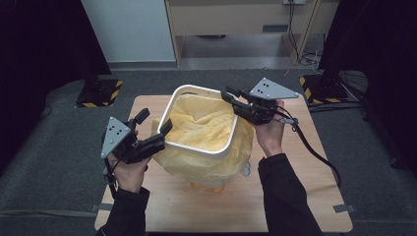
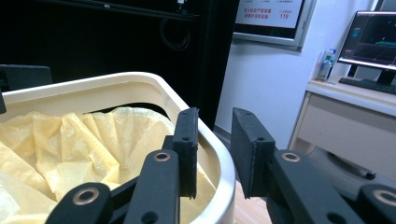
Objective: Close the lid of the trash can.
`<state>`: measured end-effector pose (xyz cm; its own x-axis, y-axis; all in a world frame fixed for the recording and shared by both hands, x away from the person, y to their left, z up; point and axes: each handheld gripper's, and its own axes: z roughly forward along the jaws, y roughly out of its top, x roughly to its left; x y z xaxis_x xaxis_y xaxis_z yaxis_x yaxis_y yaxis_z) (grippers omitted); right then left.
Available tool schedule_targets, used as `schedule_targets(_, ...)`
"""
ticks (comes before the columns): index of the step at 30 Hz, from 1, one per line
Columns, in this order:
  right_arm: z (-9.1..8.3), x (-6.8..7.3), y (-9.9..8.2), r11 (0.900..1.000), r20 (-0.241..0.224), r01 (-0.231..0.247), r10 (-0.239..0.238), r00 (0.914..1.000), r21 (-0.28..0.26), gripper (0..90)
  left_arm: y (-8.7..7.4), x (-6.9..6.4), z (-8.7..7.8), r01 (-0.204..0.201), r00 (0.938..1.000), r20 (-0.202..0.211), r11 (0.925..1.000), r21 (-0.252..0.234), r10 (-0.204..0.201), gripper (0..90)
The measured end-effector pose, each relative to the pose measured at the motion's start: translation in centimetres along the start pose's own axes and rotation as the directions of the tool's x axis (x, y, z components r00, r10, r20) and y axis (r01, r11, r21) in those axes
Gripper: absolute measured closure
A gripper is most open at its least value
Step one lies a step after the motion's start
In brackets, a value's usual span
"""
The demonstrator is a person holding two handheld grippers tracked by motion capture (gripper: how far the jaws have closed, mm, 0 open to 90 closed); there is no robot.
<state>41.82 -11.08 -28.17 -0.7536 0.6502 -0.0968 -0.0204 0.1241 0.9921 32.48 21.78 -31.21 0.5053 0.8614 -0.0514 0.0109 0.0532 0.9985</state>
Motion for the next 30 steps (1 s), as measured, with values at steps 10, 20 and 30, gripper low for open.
schedule_targets(10, 0.4, -0.8, -1.9, 0.9976, -0.034, -0.062, 0.063, 0.9974, 0.029, 73.7, 0.2, -0.5, 0.6, -0.009, 0.9996, 0.026, 1.0000, 0.004, 0.009, 18.9)
schedule_targets(20, -0.3, -1.2, -2.9, 0.9939, -0.032, -0.111, 0.111, 0.9933, 0.004, 72.5, -0.7, -0.5, 1.0, 0.013, 0.9985, 0.053, 0.9999, 0.002, -0.013, 22.5)
schedule_targets(30, -0.3, -1.1, -2.8, 0.9933, -0.032, -0.113, 0.114, 0.9930, 0.024, 73.5, -1.2, -0.1, 1.3, 0.057, 0.9962, 0.066, 0.9984, -0.005, -0.056, 24.7)
